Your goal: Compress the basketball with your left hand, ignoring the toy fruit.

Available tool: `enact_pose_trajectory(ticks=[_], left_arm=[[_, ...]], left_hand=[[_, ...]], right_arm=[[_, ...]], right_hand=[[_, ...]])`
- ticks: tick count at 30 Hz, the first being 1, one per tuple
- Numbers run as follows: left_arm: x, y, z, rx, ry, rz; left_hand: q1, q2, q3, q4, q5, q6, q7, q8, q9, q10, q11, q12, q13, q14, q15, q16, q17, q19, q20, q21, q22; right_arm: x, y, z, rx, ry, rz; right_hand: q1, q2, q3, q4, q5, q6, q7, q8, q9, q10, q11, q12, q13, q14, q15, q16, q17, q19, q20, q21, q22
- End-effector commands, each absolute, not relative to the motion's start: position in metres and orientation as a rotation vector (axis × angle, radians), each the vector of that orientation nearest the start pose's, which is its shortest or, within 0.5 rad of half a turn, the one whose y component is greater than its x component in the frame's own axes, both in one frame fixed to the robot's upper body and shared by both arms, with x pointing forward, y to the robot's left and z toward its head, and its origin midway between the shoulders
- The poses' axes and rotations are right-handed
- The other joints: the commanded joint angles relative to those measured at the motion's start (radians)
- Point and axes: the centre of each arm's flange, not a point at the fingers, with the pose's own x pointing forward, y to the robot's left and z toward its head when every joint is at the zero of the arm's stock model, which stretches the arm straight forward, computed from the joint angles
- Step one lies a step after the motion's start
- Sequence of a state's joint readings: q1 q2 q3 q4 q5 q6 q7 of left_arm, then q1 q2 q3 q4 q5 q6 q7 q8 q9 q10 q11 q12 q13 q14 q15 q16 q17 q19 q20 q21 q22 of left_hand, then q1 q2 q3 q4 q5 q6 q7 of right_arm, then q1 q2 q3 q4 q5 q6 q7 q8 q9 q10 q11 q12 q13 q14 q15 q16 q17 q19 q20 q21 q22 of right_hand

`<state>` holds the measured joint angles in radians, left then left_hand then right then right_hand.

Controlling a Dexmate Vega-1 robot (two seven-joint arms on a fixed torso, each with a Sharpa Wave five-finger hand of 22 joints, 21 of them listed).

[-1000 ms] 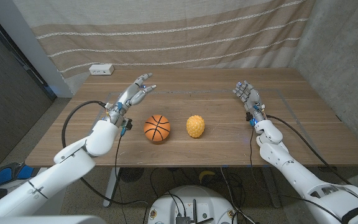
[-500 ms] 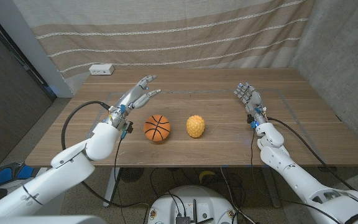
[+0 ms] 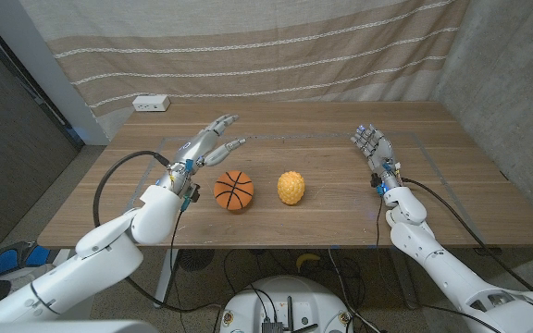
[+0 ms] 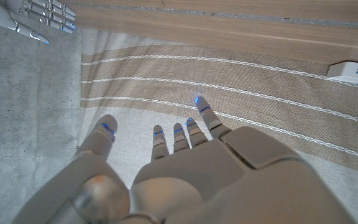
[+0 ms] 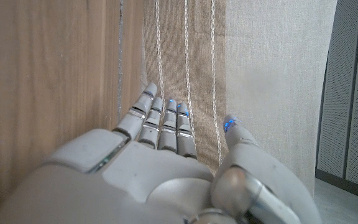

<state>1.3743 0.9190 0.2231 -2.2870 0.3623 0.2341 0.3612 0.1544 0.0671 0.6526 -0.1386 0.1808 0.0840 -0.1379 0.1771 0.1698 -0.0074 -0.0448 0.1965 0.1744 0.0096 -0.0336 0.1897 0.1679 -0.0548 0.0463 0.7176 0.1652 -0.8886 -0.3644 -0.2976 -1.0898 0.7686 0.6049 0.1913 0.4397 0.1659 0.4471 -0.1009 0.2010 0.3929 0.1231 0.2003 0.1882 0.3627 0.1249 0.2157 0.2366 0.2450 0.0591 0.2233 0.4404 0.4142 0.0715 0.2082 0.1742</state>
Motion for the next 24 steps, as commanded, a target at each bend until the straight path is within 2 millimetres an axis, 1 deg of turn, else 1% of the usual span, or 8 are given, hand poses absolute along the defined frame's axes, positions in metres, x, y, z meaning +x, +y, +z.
enact_pose_trajectory(ticks=[1, 8, 12, 16, 19, 20, 21, 24], left_arm=[[0.435, 0.224, -0.009, 1.191, -0.826, 0.216], [0.431, 0.218, -0.011, 1.238, -0.809, 0.256], [0.429, 0.214, -0.012, 1.273, -0.784, 0.277], [0.426, 0.212, -0.013, 1.287, -0.763, 0.302], [0.424, 0.208, -0.015, 1.319, -0.689, 0.334], [0.423, 0.207, -0.015, 1.328, -0.661, 0.339], [0.423, 0.206, -0.015, 1.342, -0.638, 0.345], [0.422, 0.203, -0.016, 1.364, -0.595, 0.358]], left_hand=[[0.001, -0.013, -0.002, -0.007, -0.006, -0.001, -0.01, 0.002, 0.004, -0.001, -0.011, 0.0, 0.004, 0.008, -0.006, 0.001, 0.003, 0.01, 0.003, -0.003, 0.004], [-0.003, -0.023, -0.012, -0.016, -0.008, -0.02, -0.017, -0.003, 0.005, 0.002, -0.02, 0.001, 0.005, 0.027, -0.006, 0.005, 0.004, 0.027, 0.006, -0.008, 0.005], [-0.002, -0.044, -0.021, -0.03, -0.009, -0.06, -0.024, -0.007, 0.006, -0.023, -0.026, -0.007, 0.007, 0.022, -0.01, 0.0, 0.005, 0.028, 0.007, -0.023, 0.005], [0.0, -0.09, -0.038, -0.041, -0.008, -0.108, -0.026, -0.005, 0.008, -0.053, -0.028, -0.012, 0.009, 0.0, -0.008, -0.007, 0.007, 0.017, 0.008, -0.048, 0.006], [0.007, -0.163, -0.066, -0.045, -0.005, -0.165, -0.033, -0.002, 0.009, -0.095, -0.029, -0.016, 0.011, -0.029, 0.005, -0.009, 0.01, 0.006, 0.017, -0.078, 0.007], [0.015, -0.195, -0.079, -0.044, -0.001, -0.198, -0.037, -0.002, 0.01, -0.118, -0.023, -0.016, 0.012, -0.052, 0.008, -0.011, 0.011, -0.004, 0.027, -0.094, 0.008], [0.026, -0.212, -0.087, -0.042, 0.005, -0.23, -0.039, -0.003, 0.01, -0.147, -0.023, -0.02, 0.012, -0.073, 0.013, -0.012, 0.012, -0.014, 0.031, -0.108, 0.008], [0.045, -0.239, -0.107, -0.039, 0.015, -0.284, -0.04, -0.001, 0.011, -0.197, -0.017, -0.02, 0.013, -0.117, 0.025, -0.014, 0.013, -0.028, 0.05, -0.134, 0.008]], right_arm=[[0.637, -0.311, -0.085, 0.266, -0.764, 0.182], [0.633, -0.315, -0.093, 0.276, -0.771, 0.174], [0.63, -0.317, -0.096, 0.278, -0.772, 0.17], [0.629, -0.318, -0.099, 0.281, -0.772, 0.17], [0.627, -0.32, -0.103, 0.285, -0.773, 0.166], [0.627, -0.32, -0.103, 0.285, -0.773, 0.165], [0.626, -0.321, -0.104, 0.284, -0.774, 0.164], [0.624, -0.322, -0.105, 0.284, -0.775, 0.163]], right_hand=[[-0.004, -0.005, 0.002, -0.005, 0.009, 0.011, 0.001, 0.0, 0.003, 0.012, 0.003, 0.003, 0.003, 0.009, 0.001, 0.002, 0.0, 0.007, 0.001, 0.005, 0.004], [-0.005, -0.004, 0.002, -0.007, 0.009, 0.013, 0.0, 0.001, 0.003, 0.013, 0.003, 0.003, 0.003, 0.009, 0.0, 0.002, -0.001, 0.008, 0.002, 0.005, 0.004], [-0.006, -0.004, 0.001, -0.008, 0.01, 0.015, 0.0, 0.001, 0.003, 0.015, 0.003, 0.003, 0.002, 0.01, 0.003, 0.002, -0.002, 0.008, 0.002, 0.005, 0.004], [-0.006, -0.004, 0.001, -0.009, 0.01, 0.017, 0.001, 0.002, 0.003, 0.015, 0.002, 0.004, 0.002, 0.011, 0.001, 0.003, -0.002, 0.009, 0.002, 0.005, 0.004], [-0.007, -0.003, 0.001, -0.009, 0.01, 0.018, 0.001, 0.002, 0.003, 0.016, 0.002, 0.004, 0.002, 0.012, 0.0, 0.003, -0.003, 0.01, 0.003, 0.005, 0.004], [-0.007, -0.003, 0.001, -0.01, 0.01, 0.018, 0.002, 0.002, 0.003, 0.018, 0.004, 0.004, 0.002, 0.013, 0.001, 0.004, -0.003, 0.011, 0.002, 0.005, 0.004], [-0.008, -0.003, 0.001, -0.01, 0.01, 0.018, 0.001, 0.002, 0.003, 0.017, 0.003, 0.004, 0.002, 0.013, 0.0, 0.004, -0.003, 0.011, 0.002, 0.005, 0.004], [-0.008, -0.003, 0.0, -0.01, 0.01, 0.019, 0.002, 0.002, 0.003, 0.018, 0.003, 0.004, 0.002, 0.013, 0.0, 0.004, -0.003, 0.012, 0.002, 0.005, 0.004]])
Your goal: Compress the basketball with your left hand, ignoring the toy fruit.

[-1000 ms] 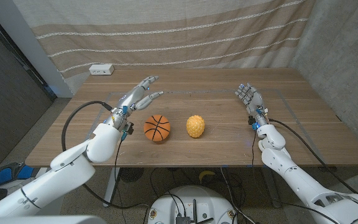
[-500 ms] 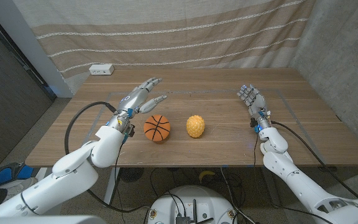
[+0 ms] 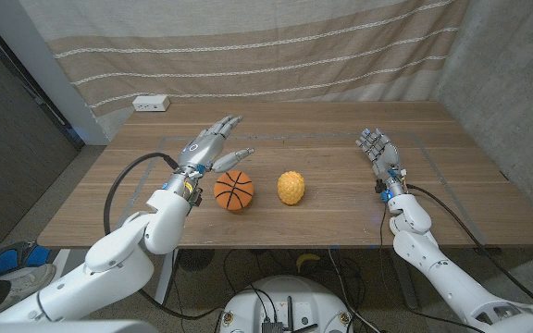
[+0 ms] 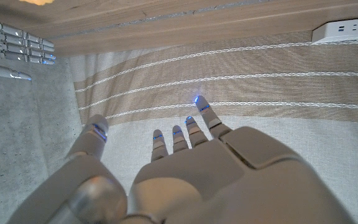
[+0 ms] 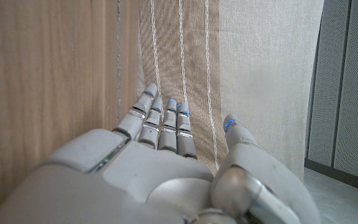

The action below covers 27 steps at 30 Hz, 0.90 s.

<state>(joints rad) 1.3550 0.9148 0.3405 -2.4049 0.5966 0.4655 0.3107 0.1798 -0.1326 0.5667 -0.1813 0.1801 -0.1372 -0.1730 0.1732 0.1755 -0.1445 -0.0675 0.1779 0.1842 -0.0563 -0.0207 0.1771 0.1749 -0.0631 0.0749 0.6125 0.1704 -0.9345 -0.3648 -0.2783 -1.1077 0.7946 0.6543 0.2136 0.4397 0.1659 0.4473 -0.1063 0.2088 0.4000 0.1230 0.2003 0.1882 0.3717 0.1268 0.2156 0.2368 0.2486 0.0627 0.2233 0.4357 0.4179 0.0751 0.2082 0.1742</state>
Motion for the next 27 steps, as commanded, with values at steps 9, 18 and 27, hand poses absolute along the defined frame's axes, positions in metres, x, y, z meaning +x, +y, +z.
enact_pose_trajectory(ticks=[9, 18, 27], left_arm=[[0.422, 0.201, -0.021, 1.391, -0.506, 0.406], [0.426, 0.199, -0.023, 1.402, -0.457, 0.36], [0.434, 0.201, -0.029, 1.381, -0.435, 0.299]], left_hand=[[0.035, -0.048, -0.052, 0.011, 0.026, -0.097, -0.014, 0.009, 0.007, -0.085, 0.011, 0.008, 0.005, -0.06, 0.025, 0.008, 0.007, -0.007, 0.124, -0.055, 0.001], [0.035, -0.05, -0.066, 0.013, 0.028, -0.118, -0.016, 0.007, 0.007, -0.093, 0.013, 0.01, 0.005, -0.071, 0.047, 0.006, 0.007, -0.006, 0.137, -0.07, -0.002], [0.036, -0.051, -0.075, 0.014, 0.03, -0.124, -0.016, 0.009, 0.007, -0.103, 0.017, 0.009, 0.006, -0.082, 0.053, 0.004, 0.007, -0.009, 0.138, -0.08, -0.002]], right_arm=[[0.618, -0.325, -0.109, 0.286, -0.777, 0.157], [0.613, -0.328, -0.115, 0.288, -0.779, 0.149], [0.609, -0.33, -0.12, 0.292, -0.782, 0.138]], right_hand=[[-0.01, -0.003, -0.001, -0.006, 0.002, 0.014, 0.003, 0.003, 0.003, 0.011, 0.001, 0.005, 0.001, 0.013, -0.004, 0.005, 0.0, 0.011, -0.001, 0.006, 0.004], [-0.013, -0.003, -0.002, -0.008, 0.003, 0.016, 0.002, 0.002, 0.004, 0.014, 0.003, 0.005, 0.001, 0.018, -0.003, 0.006, -0.002, 0.015, 0.0, 0.006, 0.004], [-0.015, -0.003, -0.003, -0.009, 0.003, 0.018, 0.004, 0.002, 0.004, 0.017, 0.004, 0.006, 0.0, 0.021, -0.002, 0.008, -0.003, 0.017, 0.001, 0.006, 0.005]])
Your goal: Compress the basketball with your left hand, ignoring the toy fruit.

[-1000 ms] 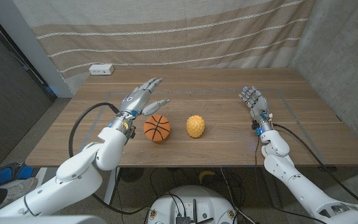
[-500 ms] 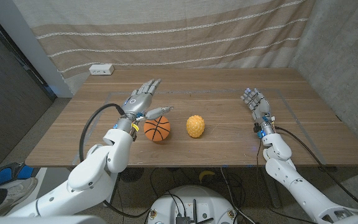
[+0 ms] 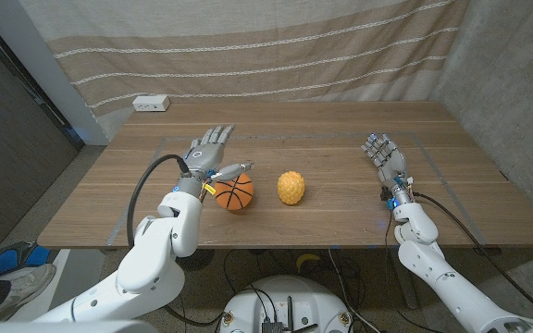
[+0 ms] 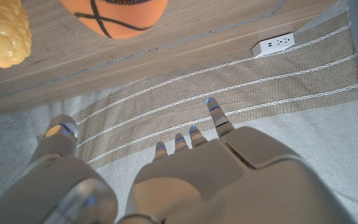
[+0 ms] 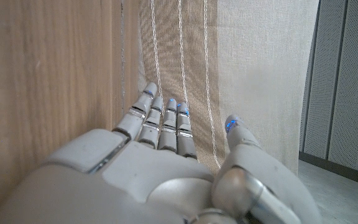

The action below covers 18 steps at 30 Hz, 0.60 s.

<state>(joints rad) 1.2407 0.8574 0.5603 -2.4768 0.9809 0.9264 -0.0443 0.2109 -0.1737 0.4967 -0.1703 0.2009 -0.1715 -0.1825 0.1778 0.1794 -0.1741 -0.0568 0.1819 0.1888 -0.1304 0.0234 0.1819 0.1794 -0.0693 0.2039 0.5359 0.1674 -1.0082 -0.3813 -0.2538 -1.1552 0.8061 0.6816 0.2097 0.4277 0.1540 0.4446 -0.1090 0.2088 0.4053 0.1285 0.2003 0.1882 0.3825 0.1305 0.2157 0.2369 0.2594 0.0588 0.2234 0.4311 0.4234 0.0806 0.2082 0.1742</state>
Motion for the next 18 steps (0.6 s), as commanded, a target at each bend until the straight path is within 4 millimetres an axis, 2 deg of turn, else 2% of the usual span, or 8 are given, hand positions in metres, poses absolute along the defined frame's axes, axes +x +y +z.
enact_pose_trajectory(ticks=[1, 18], left_arm=[[0.434, 0.201, -0.029, 1.38, -0.436, 0.298], [0.444, 0.204, -0.038, 1.392, -0.388, 0.269]], left_hand=[[0.004, -0.01, -0.005, 0.003, 0.01, -0.09, -0.006, 0.004, 0.004, -0.073, 0.006, 0.005, 0.001, -0.007, 0.008, 0.0, 0.002, -0.002, 0.009, -0.004, 0.001], [0.012, -0.004, -0.013, 0.004, 0.014, -0.079, -0.003, 0.013, 0.004, -0.068, 0.006, 0.011, 0.001, -0.005, 0.004, 0.003, 0.002, 0.005, 0.006, -0.015, 0.0]], right_arm=[[0.609, -0.33, -0.12, 0.292, -0.782, 0.138], [0.605, -0.331, -0.121, 0.287, -0.784, 0.134]], right_hand=[[-0.003, 0.009, 0.0, -0.007, 0.003, 0.012, -0.001, 0.002, 0.004, 0.007, 0.001, 0.006, 0.0, 0.011, 0.001, 0.008, 0.002, 0.012, -0.004, 0.006, 0.005], [-0.006, 0.009, -0.001, -0.011, 0.005, 0.015, -0.001, 0.002, 0.004, 0.012, 0.003, 0.007, 0.0, 0.012, 0.003, 0.008, -0.001, 0.015, -0.003, 0.006, 0.005]])
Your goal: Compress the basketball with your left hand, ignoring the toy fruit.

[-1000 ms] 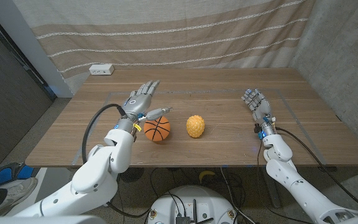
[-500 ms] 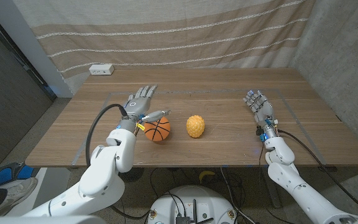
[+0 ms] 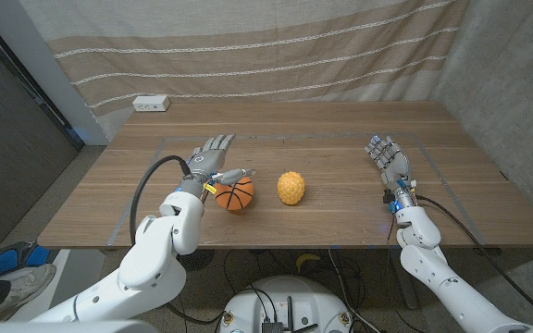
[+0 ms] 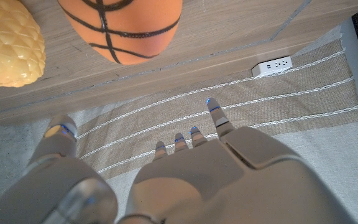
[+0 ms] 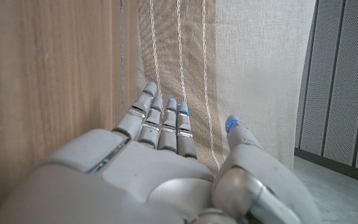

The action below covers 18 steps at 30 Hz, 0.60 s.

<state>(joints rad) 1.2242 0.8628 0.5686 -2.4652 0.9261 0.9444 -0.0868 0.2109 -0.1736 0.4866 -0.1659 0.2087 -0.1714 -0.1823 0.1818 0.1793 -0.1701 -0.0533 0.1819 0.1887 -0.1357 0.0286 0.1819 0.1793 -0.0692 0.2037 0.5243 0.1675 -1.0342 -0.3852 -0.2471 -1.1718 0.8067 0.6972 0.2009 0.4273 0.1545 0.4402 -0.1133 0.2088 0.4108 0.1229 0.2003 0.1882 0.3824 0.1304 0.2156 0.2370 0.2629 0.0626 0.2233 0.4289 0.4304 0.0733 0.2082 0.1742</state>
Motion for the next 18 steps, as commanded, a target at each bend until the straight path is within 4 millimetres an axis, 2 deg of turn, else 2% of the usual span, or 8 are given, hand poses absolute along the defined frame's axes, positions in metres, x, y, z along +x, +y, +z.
enact_pose_trajectory(ticks=[1, 18], left_arm=[[0.4456, 0.2045, -0.0382, 1.389, -0.383, 0.261], [0.4552, 0.2039, -0.0426, 1.427, -0.334, 0.226]], left_hand=[[0.013, -0.004, -0.003, -0.001, 0.007, -0.076, -0.003, 0.01, 0.004, -0.07, 0.003, 0.012, 0.002, 0.001, -0.001, 0.003, 0.002, 0.006, 0.006, -0.004, 0.0], [0.029, 0.0, -0.009, -0.002, 0.013, -0.073, -0.009, 0.014, 0.004, -0.062, -0.001, 0.016, 0.002, 0.009, -0.003, 0.007, 0.002, 0.023, 0.004, -0.012, 0.0]], right_arm=[[0.6049, -0.3308, -0.1218, 0.287, -0.784, 0.132], [0.6028, -0.3311, -0.1242, 0.282, -0.783, 0.123]], right_hand=[[-0.005, 0.008, 0.003, -0.007, 0.005, 0.01, 0.004, 0.002, 0.004, 0.012, 0.003, 0.007, 0.0, 0.008, -0.001, 0.008, 0.001, 0.008, 0.004, 0.006, 0.005], [-0.008, 0.008, 0.002, -0.01, 0.006, 0.011, 0.005, 0.002, 0.004, 0.016, 0.004, 0.008, 0.0, 0.008, -0.002, 0.007, -0.002, 0.009, 0.005, 0.005, 0.005]])
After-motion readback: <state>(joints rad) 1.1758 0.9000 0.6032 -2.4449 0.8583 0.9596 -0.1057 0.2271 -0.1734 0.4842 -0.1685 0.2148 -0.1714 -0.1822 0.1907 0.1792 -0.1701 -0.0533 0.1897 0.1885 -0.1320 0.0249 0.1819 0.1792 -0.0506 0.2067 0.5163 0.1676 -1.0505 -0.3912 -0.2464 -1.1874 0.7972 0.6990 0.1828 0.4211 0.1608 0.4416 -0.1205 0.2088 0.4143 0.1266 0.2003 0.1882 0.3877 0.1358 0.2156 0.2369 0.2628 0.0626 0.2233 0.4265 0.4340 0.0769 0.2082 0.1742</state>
